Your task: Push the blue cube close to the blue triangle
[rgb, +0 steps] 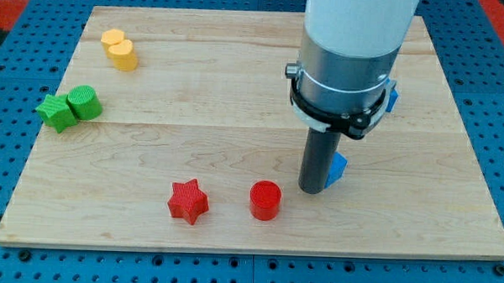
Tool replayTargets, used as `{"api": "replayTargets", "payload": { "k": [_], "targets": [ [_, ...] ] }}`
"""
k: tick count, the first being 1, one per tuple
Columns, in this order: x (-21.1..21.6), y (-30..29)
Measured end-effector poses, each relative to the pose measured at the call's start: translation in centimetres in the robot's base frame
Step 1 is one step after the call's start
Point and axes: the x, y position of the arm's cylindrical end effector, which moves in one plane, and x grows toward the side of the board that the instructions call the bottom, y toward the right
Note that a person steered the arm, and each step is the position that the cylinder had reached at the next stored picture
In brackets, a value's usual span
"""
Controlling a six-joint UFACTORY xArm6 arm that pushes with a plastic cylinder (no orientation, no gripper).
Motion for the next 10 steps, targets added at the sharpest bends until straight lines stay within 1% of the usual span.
{"api": "replayTargets", "payload": {
  "k": [2,4,5,8,10],
  "targets": [
    [-0.2,5.1],
    [-4.3,4.1],
    [-4.6,-0.5],
    [-7.0,4.2],
    [-10.9,4.9]
  ]
}}
